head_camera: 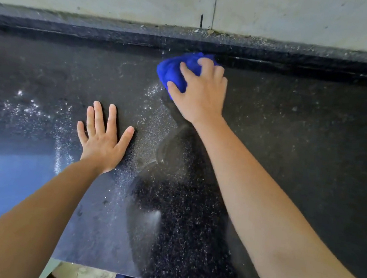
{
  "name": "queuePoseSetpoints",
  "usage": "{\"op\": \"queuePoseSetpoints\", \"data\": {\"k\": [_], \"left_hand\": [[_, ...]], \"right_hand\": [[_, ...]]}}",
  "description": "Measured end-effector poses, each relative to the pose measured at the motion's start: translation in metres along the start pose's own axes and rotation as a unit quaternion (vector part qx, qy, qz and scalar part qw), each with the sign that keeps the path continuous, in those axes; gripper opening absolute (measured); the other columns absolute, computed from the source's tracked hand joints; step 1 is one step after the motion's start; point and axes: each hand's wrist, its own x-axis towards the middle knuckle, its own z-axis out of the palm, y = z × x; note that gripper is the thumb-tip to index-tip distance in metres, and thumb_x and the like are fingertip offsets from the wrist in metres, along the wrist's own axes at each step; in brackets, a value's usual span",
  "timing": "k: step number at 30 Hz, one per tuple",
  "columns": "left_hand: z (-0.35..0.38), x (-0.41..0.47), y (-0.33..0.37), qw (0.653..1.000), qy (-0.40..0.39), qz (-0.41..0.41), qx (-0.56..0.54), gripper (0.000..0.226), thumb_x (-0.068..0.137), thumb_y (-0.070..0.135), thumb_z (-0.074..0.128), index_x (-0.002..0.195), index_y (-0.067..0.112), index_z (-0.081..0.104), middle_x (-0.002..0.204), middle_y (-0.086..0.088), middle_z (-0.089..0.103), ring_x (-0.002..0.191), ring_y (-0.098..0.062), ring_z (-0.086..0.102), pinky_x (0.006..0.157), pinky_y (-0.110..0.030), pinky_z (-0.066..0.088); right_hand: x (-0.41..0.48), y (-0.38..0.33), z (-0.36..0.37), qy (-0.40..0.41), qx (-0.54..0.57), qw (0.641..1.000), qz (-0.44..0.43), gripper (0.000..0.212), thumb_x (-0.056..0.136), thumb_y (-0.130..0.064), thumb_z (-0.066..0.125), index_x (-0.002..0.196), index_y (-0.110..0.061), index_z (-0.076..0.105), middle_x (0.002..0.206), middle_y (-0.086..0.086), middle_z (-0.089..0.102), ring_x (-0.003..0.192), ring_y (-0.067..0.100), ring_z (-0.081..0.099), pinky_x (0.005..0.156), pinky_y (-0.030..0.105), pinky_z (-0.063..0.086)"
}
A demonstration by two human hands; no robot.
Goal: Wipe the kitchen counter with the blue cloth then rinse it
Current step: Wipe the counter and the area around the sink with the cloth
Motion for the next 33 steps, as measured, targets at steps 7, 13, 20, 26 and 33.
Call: {"op": "queuePoseSetpoints", "data": {"k": [7, 13, 20, 26, 33], "left_hand": [[0.001, 0.001, 0.001, 1.0, -0.001, 0.014, 0.007, 0.083, 0.091, 0.074, 0.009, 0.158, 0.03, -0.014, 0.163, -0.003, -0.028, 0.149, -0.019, -0.029, 0.12, -0.05, -0.017], [0.002, 0.003, -0.001, 1.0, 0.001, 0.014, 0.005, 0.082, 0.092, 0.073, 0.008, 0.157, 0.03, -0.016, 0.163, -0.003, -0.029, 0.149, -0.019, -0.03, 0.12, -0.05, -0.018], [0.001, 0.001, -0.003, 1.0, -0.002, 0.0, 0.004, 0.079, 0.096, 0.07, 0.016, 0.158, 0.031, -0.013, 0.164, -0.001, -0.027, 0.149, -0.017, -0.028, 0.12, -0.05, -0.016], [0.001, 0.003, -0.001, 1.0, -0.003, 0.019, 0.003, 0.08, 0.094, 0.072, 0.012, 0.157, 0.031, -0.016, 0.163, -0.002, -0.029, 0.148, -0.018, -0.03, 0.119, -0.049, -0.018], [0.001, 0.002, -0.003, 1.0, 0.003, 0.013, 0.002, 0.078, 0.096, 0.069, 0.016, 0.157, 0.031, -0.014, 0.164, -0.003, -0.027, 0.149, -0.019, -0.028, 0.12, -0.049, -0.017]], "right_hand": [[-0.008, 0.053, -0.005, 0.086, -0.038, 0.974, 0.207, 0.064, 0.086, -0.066, 0.046, 0.135, -0.028, 0.063, 0.139, 0.01, 0.051, 0.114, 0.038, 0.048, 0.089, 0.043, 0.034], [0.022, -0.04, 0.02, 0.053, -0.029, 0.982, 0.182, 0.069, 0.089, -0.066, 0.044, 0.136, -0.017, 0.06, 0.141, 0.009, 0.048, 0.116, 0.034, 0.045, 0.089, 0.043, 0.031], [0.018, -0.037, 0.017, 0.001, 0.001, 1.0, -0.024, 0.062, 0.086, -0.067, 0.047, 0.135, -0.031, 0.061, 0.139, 0.004, 0.051, 0.114, 0.033, 0.048, 0.089, 0.043, 0.039], [0.016, 0.008, 0.008, 0.088, 0.054, 0.976, 0.192, 0.052, 0.079, -0.064, 0.056, 0.12, -0.036, 0.072, 0.13, -0.002, 0.055, 0.111, 0.031, 0.048, 0.089, 0.04, 0.038], [0.015, -0.064, 0.03, 0.019, 0.051, 0.997, 0.05, 0.057, 0.085, -0.064, 0.052, 0.129, -0.032, 0.065, 0.136, 0.002, 0.05, 0.113, 0.032, 0.044, 0.09, 0.039, 0.034]]}}
